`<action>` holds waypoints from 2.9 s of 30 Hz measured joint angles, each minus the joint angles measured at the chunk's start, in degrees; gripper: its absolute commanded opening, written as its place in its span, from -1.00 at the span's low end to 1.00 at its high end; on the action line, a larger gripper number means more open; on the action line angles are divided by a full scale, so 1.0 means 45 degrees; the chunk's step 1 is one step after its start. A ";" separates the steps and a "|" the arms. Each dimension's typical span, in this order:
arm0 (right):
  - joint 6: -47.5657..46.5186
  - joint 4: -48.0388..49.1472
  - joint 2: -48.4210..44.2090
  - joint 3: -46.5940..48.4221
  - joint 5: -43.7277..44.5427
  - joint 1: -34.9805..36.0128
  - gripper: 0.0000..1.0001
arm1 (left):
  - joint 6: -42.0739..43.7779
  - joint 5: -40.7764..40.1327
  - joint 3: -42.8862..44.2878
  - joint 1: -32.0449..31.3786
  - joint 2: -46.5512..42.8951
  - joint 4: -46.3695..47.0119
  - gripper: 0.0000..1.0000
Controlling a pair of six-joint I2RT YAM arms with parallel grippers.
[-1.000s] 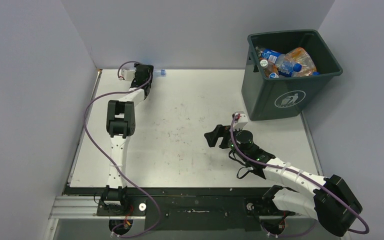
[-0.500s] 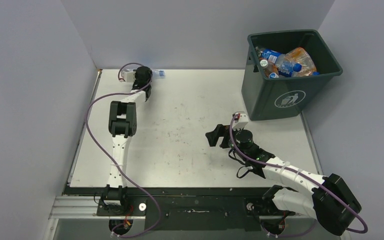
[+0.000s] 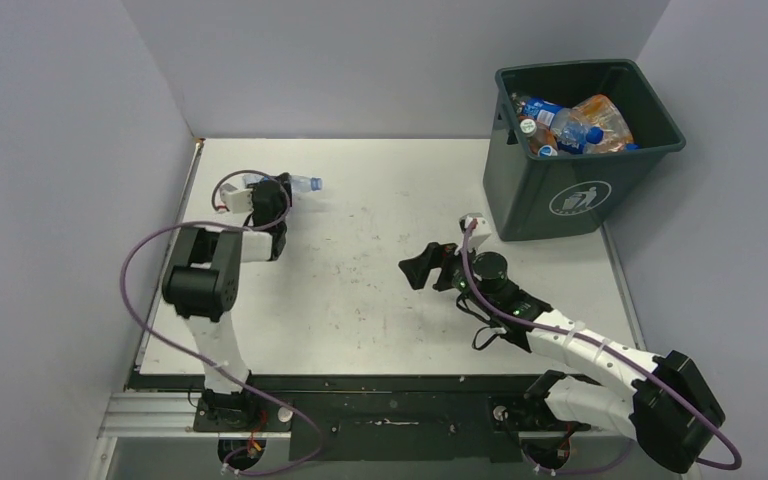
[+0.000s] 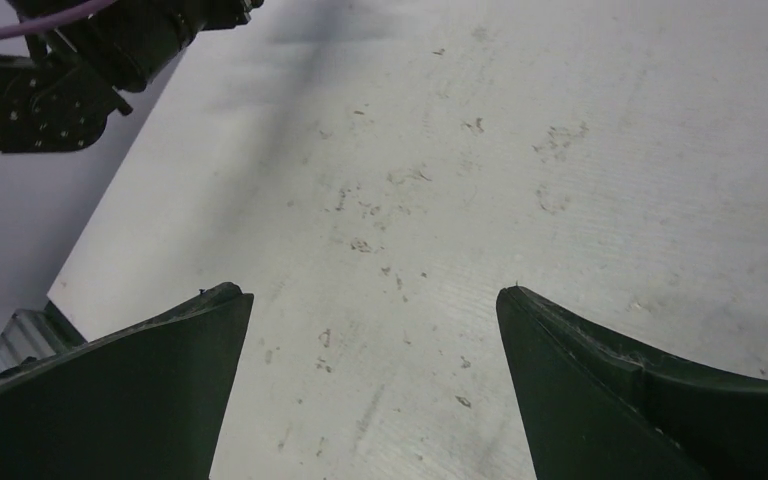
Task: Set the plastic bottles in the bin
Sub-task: Pick up the plastic bottle from the corner of the board, then place the plastic bottle in the trash bin.
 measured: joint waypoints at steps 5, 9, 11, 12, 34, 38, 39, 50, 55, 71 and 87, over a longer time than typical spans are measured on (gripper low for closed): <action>0.0015 0.0636 0.0651 0.1069 -0.0685 0.0437 0.86 | -0.0248 0.0223 -0.4439 -0.1132 -0.5799 0.1404 -1.00; -0.0175 0.1185 0.0729 0.1404 -0.0767 0.1190 0.86 | 0.0000 0.0243 -0.6722 -0.2895 -1.0598 0.1326 -1.00; -0.0481 0.1447 0.0709 0.1501 -0.0772 0.1739 0.86 | 0.0175 0.0121 -0.7630 -0.3891 -1.2818 0.0670 -1.00; -0.0704 0.1545 0.0680 0.1554 -0.0767 0.2093 0.86 | 0.0272 -0.0019 -0.8029 -0.4328 -1.3828 0.0267 -1.00; -0.3138 0.0767 0.3201 0.4498 0.1671 0.5736 0.77 | 0.1637 -0.1069 -0.9428 -0.6722 -1.9132 -0.5008 -1.00; -0.3133 0.0772 0.3526 0.4551 0.1957 0.5731 0.53 | 0.1826 -0.1064 -0.9428 -0.7101 -1.9370 -0.5081 -1.00; -0.3118 0.0801 0.3555 0.4551 0.2001 0.5731 0.42 | 0.1855 -0.1064 -0.9428 -0.7198 -1.9433 -0.5081 -1.00; -0.3191 0.0962 0.3925 0.4843 0.2069 0.5649 -0.89 | 0.2511 -0.0952 -0.9627 -0.7917 -1.9623 -0.4804 -0.01; -0.3415 0.0063 0.3585 0.4925 0.1933 0.5654 -0.89 | 0.3638 -0.0957 -0.9568 -0.8087 -2.0094 -0.5489 0.92; -0.4517 -1.1448 0.1243 1.0287 0.0447 0.3497 -0.89 | 2.0079 0.3983 -0.0976 -0.8063 -1.8151 -1.2774 0.92; -0.5090 -1.4600 0.2302 1.1720 -0.2006 0.3497 -0.89 | 2.8142 0.5906 -0.1015 -1.0438 -1.5310 -1.6738 0.53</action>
